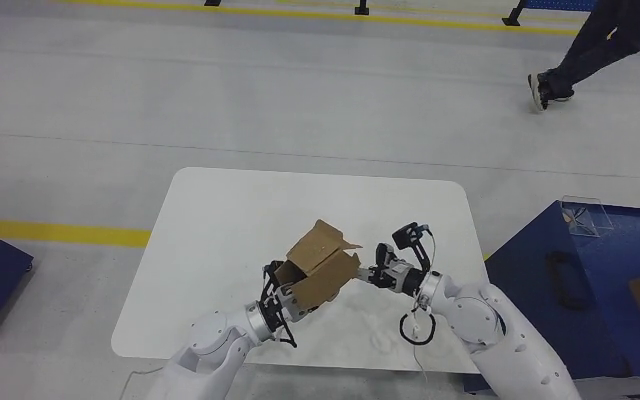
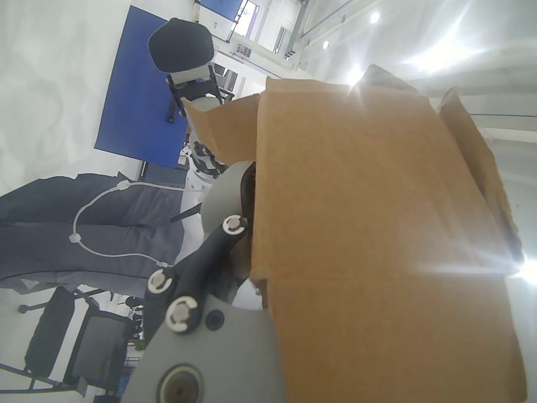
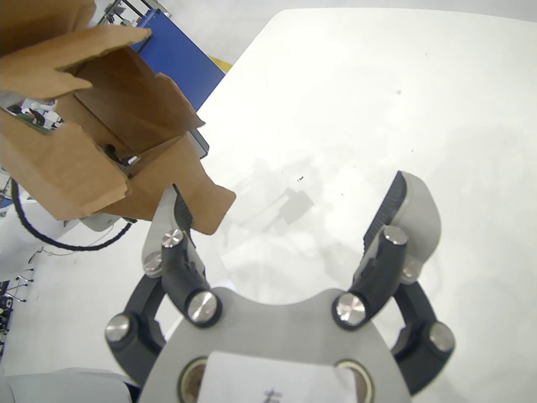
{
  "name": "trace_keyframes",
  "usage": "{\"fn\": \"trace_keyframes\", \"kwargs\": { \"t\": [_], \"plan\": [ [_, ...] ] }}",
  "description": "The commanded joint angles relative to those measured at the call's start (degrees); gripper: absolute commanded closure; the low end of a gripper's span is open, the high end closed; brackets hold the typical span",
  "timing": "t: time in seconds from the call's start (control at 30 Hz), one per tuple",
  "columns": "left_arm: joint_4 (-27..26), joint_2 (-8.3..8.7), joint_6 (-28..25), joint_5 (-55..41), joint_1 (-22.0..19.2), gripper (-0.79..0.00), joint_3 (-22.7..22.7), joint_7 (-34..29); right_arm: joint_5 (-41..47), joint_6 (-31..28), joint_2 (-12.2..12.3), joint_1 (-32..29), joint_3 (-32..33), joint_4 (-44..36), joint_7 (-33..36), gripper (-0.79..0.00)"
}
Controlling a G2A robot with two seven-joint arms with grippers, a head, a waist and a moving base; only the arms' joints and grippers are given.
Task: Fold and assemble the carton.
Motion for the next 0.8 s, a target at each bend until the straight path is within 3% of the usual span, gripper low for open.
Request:
{"fn": "trace_keyframes", "kwargs": {
  "t": [0.0,0.5,0.77],
  "plan": [
    [0.3,-0.05,-0.1,-0.1,-0.1,0.0,0.2,0.0,1.7,-0.4,-0.1,0.0,0.8,0.2,-0.6,-0.785],
    [2.5,-0.36,1.9,-1.5,-1.1,0.0,0.3,2.8,3.1,-2.8,0.1,-3.1,3.7,-5.2,1.0,-0.785],
    [1.8,-0.36,-1.7,-2.0,-0.6,0.0,-0.1,-0.1,1.9,-1.1,-0.4,-1.5,4.0,-4.5,-0.1,-0.785]
  ]
}}
